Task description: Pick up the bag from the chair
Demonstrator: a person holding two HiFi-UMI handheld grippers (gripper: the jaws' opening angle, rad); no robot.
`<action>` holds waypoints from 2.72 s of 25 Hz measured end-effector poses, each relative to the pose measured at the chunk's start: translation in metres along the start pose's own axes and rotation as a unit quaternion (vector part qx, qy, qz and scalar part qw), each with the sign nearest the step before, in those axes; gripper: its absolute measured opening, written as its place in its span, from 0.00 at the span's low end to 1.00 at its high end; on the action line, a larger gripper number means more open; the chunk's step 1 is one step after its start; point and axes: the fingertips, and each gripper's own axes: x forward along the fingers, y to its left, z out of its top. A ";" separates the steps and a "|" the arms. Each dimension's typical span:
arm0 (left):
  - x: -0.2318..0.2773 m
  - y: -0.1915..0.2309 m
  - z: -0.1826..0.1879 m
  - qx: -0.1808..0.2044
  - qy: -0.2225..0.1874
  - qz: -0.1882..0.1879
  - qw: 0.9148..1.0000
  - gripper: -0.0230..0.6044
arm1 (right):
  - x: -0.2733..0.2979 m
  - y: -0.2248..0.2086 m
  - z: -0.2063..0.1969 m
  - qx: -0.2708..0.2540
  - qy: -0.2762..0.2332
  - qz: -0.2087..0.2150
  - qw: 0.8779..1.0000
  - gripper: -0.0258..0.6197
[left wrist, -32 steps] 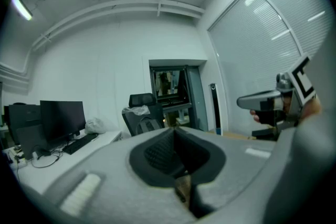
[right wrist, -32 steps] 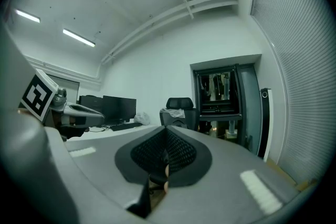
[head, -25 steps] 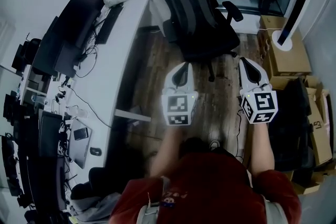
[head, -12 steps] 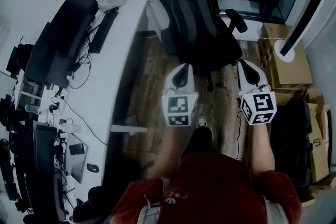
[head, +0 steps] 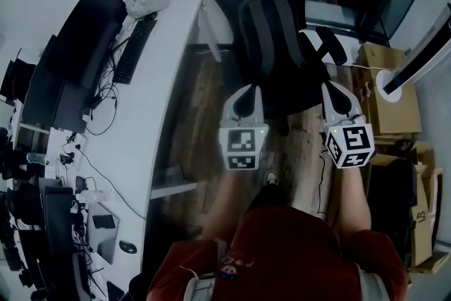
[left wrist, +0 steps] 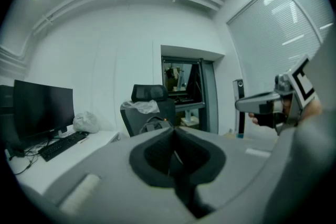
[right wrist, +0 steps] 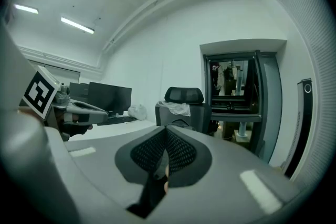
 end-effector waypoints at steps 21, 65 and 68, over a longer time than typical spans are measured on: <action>0.140 0.102 0.017 0.006 -0.014 0.005 1.000 0.03 | 0.170 -0.044 0.024 -0.019 -0.010 -0.001 1.000 0.04; 0.532 0.221 -0.116 -0.024 0.191 0.082 0.978 0.57 | 0.580 -0.224 -0.139 0.012 0.163 0.230 0.959 0.52; 0.543 0.224 -0.125 -0.023 0.196 0.081 0.977 0.57 | 0.592 -0.223 -0.148 0.012 0.165 0.240 0.956 0.52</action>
